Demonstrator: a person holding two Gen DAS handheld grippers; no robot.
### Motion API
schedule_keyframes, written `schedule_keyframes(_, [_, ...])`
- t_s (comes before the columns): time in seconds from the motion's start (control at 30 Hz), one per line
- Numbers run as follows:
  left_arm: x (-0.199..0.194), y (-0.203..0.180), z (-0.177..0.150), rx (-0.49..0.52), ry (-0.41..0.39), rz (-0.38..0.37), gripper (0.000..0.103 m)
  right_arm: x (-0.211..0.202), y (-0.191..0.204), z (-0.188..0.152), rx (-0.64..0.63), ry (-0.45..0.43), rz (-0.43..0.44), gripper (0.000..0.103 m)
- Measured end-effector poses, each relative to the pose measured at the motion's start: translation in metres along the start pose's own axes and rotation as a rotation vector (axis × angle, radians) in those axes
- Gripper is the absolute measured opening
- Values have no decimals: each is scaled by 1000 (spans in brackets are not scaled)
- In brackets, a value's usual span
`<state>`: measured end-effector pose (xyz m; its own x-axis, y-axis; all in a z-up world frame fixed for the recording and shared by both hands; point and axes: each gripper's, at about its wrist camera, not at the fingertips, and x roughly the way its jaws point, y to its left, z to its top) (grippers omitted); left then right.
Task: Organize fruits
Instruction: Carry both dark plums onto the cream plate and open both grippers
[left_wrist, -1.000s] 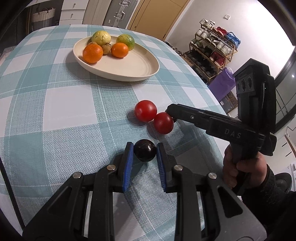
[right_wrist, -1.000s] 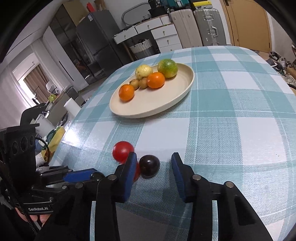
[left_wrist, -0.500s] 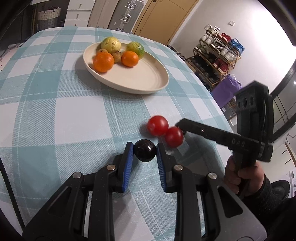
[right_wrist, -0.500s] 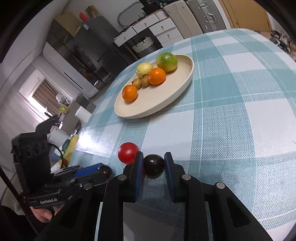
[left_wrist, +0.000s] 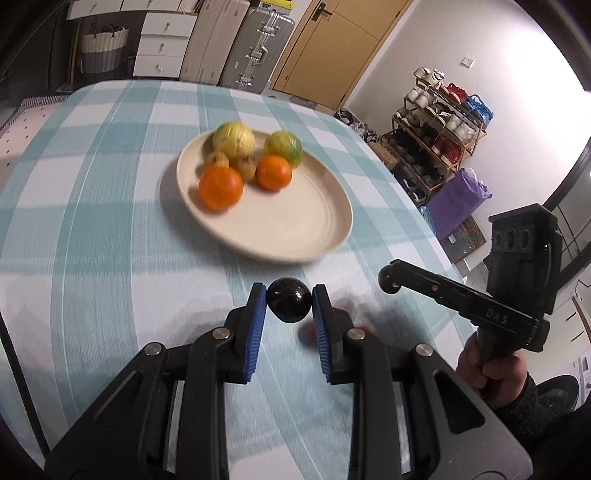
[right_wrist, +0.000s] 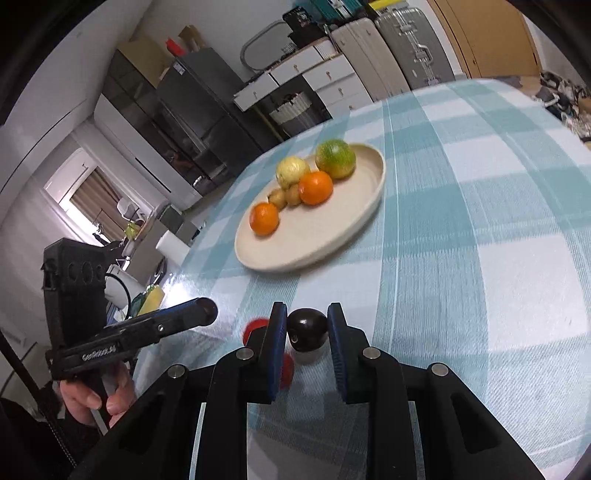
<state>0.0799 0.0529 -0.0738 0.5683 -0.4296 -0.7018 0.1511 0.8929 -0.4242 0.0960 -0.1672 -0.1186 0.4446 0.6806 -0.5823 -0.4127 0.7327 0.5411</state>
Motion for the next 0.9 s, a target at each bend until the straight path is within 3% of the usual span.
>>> schedule_keyframes(0.37, [39,-11,65,14,-6,-21,22,9,7,65,-76,-66,5,23])
schedule_keyframes(0.63, [77,-18,117,11,4,-55,22,34,-6,96,-114,-57,-62,23])
schedule_keyframes(0.9, [121,-21,135,-14,56,-88,22,50,-30,112,-67,-67,-55,23])
